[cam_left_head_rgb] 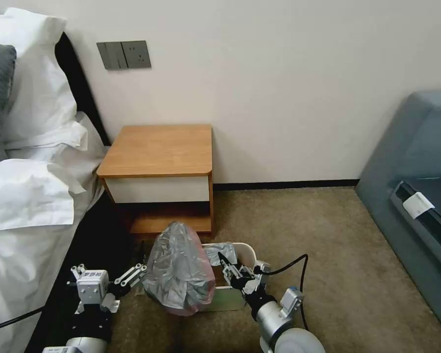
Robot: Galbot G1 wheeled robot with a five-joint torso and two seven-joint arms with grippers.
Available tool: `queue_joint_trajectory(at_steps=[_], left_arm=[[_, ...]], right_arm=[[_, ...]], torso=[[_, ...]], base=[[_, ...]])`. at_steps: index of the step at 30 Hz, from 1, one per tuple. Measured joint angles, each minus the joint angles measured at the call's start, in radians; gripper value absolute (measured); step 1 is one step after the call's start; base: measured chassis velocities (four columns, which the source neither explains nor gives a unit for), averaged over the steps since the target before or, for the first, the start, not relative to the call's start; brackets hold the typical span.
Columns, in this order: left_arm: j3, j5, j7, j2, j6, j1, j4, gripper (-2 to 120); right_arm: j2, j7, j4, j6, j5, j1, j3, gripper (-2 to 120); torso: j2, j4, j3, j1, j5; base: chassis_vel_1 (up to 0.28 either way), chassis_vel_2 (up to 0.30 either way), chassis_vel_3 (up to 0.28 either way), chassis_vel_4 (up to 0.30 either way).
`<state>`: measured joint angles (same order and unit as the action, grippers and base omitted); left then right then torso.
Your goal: Pick up the garbage bag from the table and place it over the trash can.
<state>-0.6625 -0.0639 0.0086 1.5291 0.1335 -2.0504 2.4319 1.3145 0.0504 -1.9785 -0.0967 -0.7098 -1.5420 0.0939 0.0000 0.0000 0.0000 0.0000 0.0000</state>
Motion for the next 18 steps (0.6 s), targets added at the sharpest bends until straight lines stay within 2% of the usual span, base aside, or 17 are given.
queue_joint_trajectory(at_steps=[5, 7, 8, 10, 18], left_arm=[[-0.001, 0.0, 0.0, 0.0, 0.001, 0.002, 0.0, 100], [-0.003, -0.002, 0.0, 0.0, 0.001, 0.004, 0.0, 100], [-0.003, -0.002, 0.0, 0.0, 0.001, 0.004, 0.0, 100], [-0.004, -0.002, 0.0, 0.003, 0.003, 0.006, 0.0, 100], [-0.001, -0.002, 0.0, 0.005, 0.008, 0.008, -0.001, 100]], right_arm=[[-0.009, 0.001, -0.007, -0.001, 0.012, -0.006, -0.004, 72], [-0.016, 0.008, -0.017, -0.002, 0.025, -0.011, -0.008, 86], [-0.016, 0.008, -0.017, -0.002, 0.025, -0.011, -0.008, 86], [-0.018, 0.018, -0.023, -0.001, 0.039, -0.01, -0.012, 96], [-0.024, 0.042, -0.05, -0.001, 0.041, -0.012, -0.02, 100]], torso=[[0.0, 0.0, 0.0, 0.0, 0.0], [0.0, 0.0, 0.0, 0.0, -0.0001], [0.0, 0.0, 0.0, 0.0, -0.0001], [0.0, 0.0, 0.0, 0.0, -0.0001], [0.0, 0.0, 0.0, 0.0, 0.0]], base=[[0.0, 0.0, 0.0, 0.0], [0.0, 0.0, 0.0, 0.0], [0.0, 0.0, 0.0, 0.0], [0.0, 0.0, 0.0, 0.0], [0.0, 0.0, 0.0, 0.0]])
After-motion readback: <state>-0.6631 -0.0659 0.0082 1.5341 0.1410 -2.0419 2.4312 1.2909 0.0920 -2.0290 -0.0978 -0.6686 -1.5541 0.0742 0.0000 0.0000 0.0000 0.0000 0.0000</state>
